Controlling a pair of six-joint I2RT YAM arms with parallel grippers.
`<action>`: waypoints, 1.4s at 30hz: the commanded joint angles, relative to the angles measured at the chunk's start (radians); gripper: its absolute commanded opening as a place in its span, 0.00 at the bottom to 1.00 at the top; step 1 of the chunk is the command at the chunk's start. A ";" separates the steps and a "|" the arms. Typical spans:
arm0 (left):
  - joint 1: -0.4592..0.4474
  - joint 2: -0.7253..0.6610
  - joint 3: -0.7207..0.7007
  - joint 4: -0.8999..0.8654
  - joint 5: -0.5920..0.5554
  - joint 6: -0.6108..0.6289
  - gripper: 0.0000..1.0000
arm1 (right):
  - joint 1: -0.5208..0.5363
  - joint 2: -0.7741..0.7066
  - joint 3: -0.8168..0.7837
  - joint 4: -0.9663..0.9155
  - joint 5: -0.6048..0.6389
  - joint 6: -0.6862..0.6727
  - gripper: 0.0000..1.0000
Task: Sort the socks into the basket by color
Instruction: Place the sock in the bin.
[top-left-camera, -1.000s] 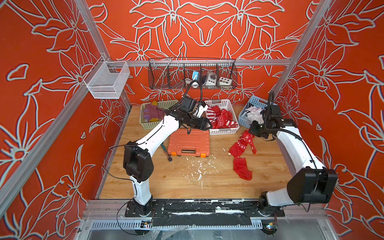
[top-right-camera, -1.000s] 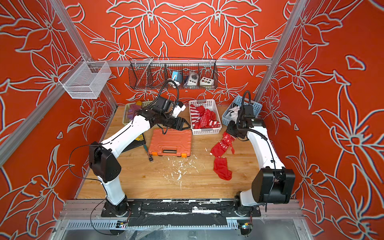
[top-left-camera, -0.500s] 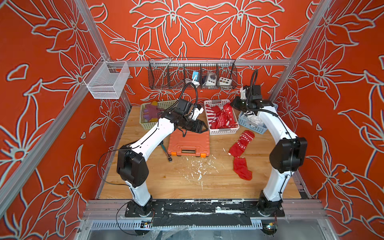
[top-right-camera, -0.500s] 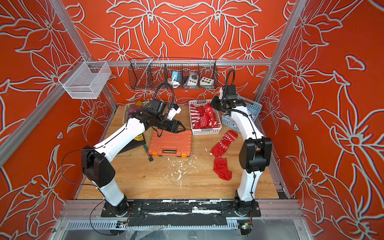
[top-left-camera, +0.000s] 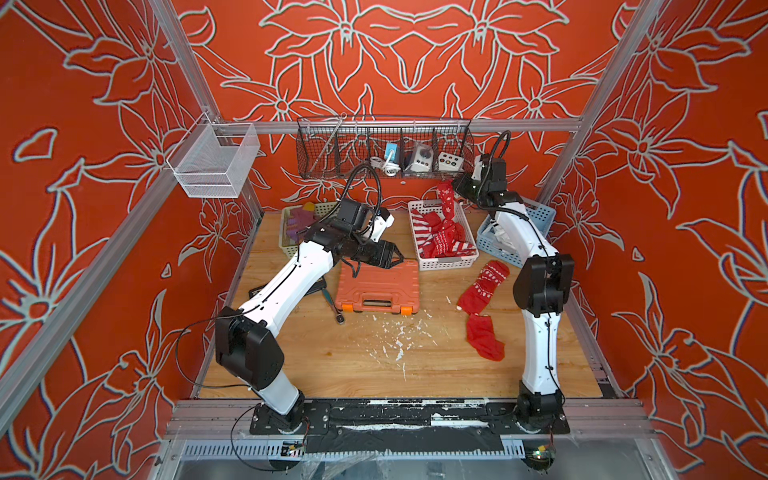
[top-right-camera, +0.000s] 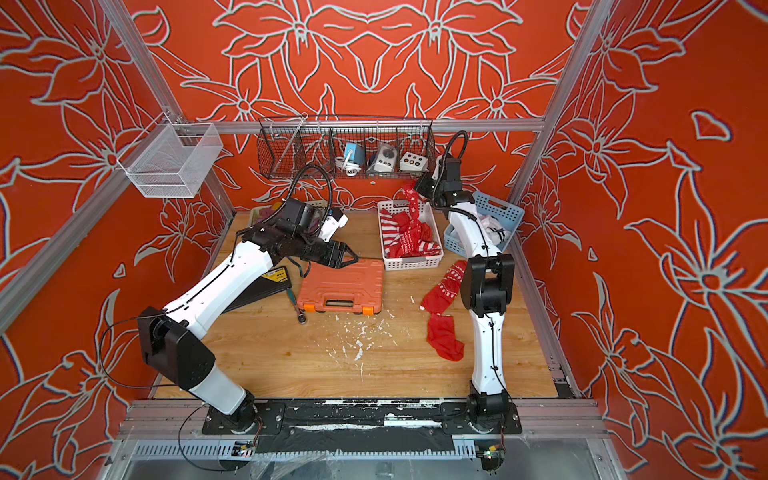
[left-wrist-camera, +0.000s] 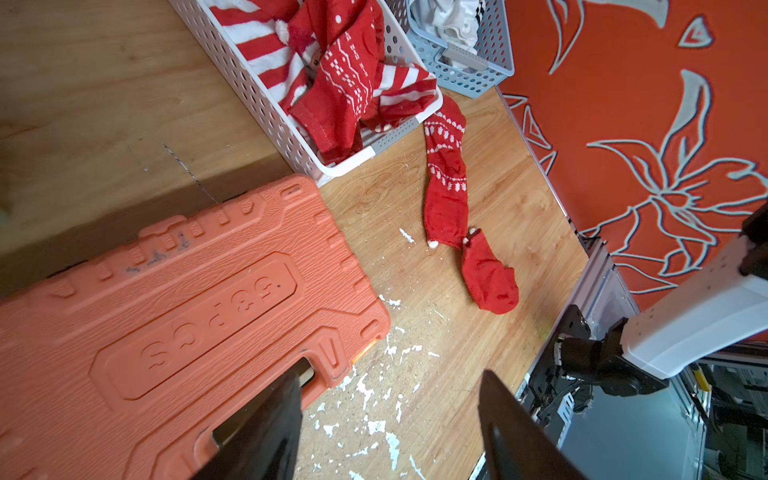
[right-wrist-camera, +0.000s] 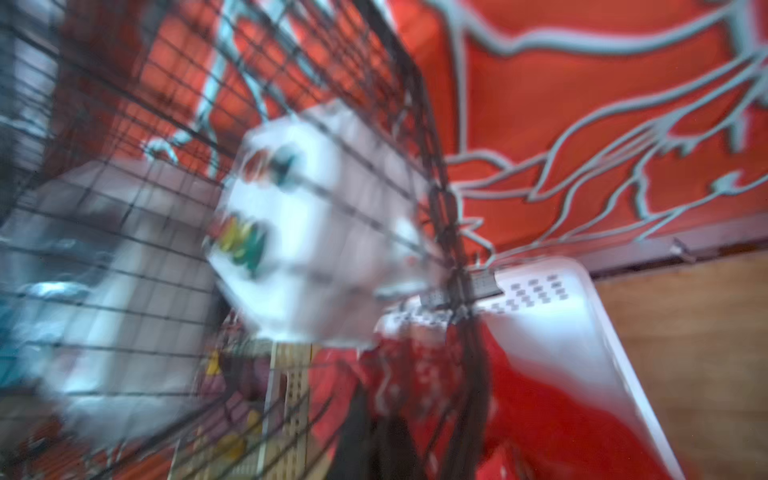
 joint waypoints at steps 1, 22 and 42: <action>0.012 -0.024 -0.008 -0.019 -0.001 0.028 0.66 | 0.055 0.086 -0.031 -0.022 -0.026 -0.008 0.00; 0.017 -0.023 -0.017 0.020 0.032 0.001 0.66 | 0.061 -0.002 -0.116 -0.053 -0.001 -0.044 0.77; -0.002 -0.104 -0.092 0.072 0.035 -0.051 0.66 | 0.049 -0.300 -0.387 -0.173 0.186 -0.172 0.98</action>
